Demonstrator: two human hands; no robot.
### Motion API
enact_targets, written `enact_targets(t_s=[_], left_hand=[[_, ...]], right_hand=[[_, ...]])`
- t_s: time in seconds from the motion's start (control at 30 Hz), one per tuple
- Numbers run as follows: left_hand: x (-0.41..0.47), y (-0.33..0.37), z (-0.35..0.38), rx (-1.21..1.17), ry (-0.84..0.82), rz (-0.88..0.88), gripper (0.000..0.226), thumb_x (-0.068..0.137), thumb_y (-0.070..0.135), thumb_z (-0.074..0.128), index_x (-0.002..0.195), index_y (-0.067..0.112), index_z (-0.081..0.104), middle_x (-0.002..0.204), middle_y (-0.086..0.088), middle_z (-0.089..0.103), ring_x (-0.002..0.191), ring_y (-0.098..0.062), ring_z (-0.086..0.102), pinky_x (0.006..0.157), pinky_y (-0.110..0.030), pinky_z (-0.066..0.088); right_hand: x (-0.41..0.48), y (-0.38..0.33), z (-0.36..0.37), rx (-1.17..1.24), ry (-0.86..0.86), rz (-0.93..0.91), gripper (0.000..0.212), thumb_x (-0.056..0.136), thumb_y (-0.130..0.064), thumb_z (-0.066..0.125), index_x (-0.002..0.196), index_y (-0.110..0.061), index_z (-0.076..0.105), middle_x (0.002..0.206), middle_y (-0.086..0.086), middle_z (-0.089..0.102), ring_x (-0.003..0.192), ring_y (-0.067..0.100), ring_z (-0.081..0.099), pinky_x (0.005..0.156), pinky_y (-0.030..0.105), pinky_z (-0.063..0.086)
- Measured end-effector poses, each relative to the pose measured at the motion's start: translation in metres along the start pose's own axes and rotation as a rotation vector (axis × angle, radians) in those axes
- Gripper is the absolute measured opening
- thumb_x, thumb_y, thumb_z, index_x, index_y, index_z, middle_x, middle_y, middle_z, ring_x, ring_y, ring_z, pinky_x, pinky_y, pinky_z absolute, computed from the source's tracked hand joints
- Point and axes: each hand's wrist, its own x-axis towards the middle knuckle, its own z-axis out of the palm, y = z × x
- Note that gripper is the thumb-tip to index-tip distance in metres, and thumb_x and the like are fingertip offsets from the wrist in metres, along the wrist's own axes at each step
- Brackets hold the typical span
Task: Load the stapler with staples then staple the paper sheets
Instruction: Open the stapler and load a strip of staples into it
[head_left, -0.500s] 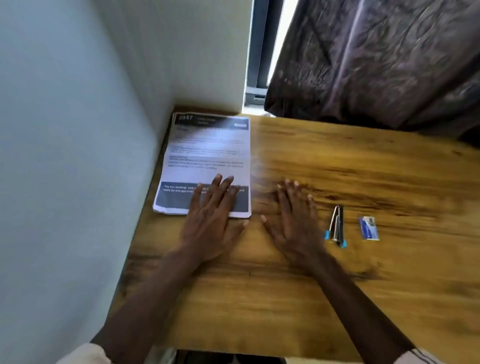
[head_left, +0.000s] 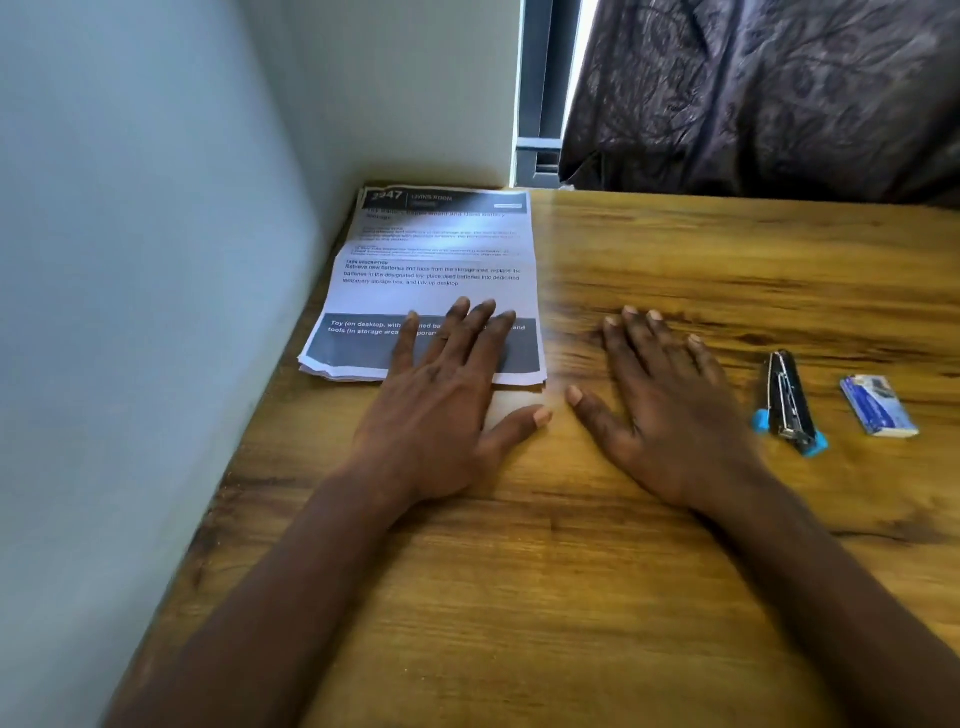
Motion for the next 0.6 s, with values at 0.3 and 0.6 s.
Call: enact_targets(t_s=[0.3,0.6], left_hand=[[0.0,-0.002,0.003,0.005,0.052,0.028,0.091,0.089,0.08,0.032,0.162,0.029,0.012,0.171,0.002,0.01,0.158,-0.017,0.003,0.126,-0.054,-0.001],[-0.005,0.008,-0.005,0.04,0.042,0.011,0.08,0.09,0.078,0.035,0.155,0.032,0.033,0.166,0.002,0.029,0.152,-0.019,0.028,0.125,-0.052,0.01]], right_hand=[[-0.008,-0.003,-0.004,0.088,0.033,0.006,0.084,0.095,-0.076,0.017,0.162,-0.028,0.006,0.171,-0.002,-0.001,0.157,0.017,-0.003,0.126,0.043,0.0],[-0.022,-0.006,-0.006,0.116,0.104,0.022,0.079,0.096,-0.073,0.026,0.161,-0.029,0.018,0.17,-0.001,0.011,0.156,0.018,0.009,0.125,0.044,0.007]])
